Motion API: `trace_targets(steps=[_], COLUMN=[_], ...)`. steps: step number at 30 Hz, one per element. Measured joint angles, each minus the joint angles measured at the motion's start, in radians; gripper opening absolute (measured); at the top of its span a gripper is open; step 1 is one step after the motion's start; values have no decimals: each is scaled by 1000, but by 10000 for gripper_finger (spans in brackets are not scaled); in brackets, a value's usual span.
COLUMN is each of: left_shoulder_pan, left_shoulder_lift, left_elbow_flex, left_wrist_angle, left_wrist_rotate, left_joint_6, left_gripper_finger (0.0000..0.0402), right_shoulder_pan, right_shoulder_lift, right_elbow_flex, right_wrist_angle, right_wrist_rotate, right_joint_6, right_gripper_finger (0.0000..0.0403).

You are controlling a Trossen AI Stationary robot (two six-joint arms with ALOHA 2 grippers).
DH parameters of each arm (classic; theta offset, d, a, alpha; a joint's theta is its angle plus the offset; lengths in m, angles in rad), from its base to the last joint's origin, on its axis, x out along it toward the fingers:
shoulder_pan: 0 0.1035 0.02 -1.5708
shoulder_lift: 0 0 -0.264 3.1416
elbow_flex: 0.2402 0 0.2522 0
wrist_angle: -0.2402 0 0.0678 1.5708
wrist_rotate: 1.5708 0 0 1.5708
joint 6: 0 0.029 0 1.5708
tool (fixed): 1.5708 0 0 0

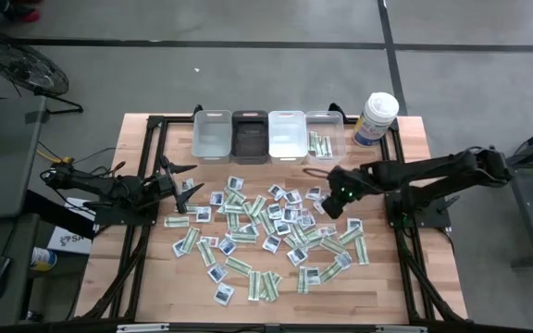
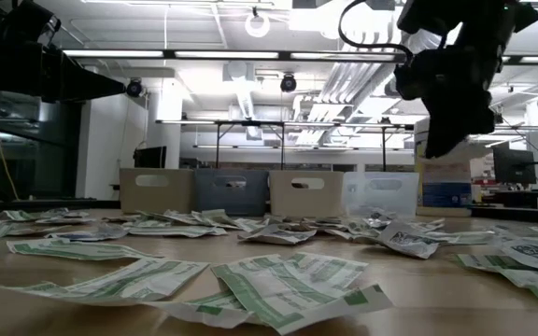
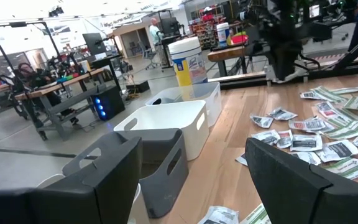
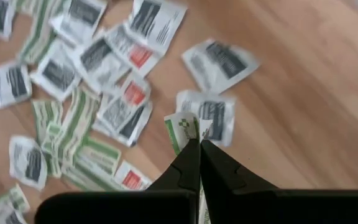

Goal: Pick & Place First Aid Supplies
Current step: Put the green bandage into the transparent bin

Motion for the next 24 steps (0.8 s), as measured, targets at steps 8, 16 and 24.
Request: trace_targets(steps=[8, 16, 24], left_shoulder_pan=[0, 0, 0], left_shoulder_lift=[0, 0, 0], left_elbow_flex=[0, 0, 0], left_wrist_angle=[0, 0, 0], left_wrist_rotate=[0, 0, 0], left_joint_6=[0, 0, 0], left_gripper_finger=[280, 280, 280], right_shoulder_pan=[-168, -392, -550], right_shoulder_lift=[-23, -5, 148], right_elbow_flex=[7, 113, 226], right_wrist_angle=[40, 47, 49], right_wrist_rotate=[-39, -10, 11], right_joint_6=[-64, -118, -153], right_gripper_finger=[0, 0, 0])
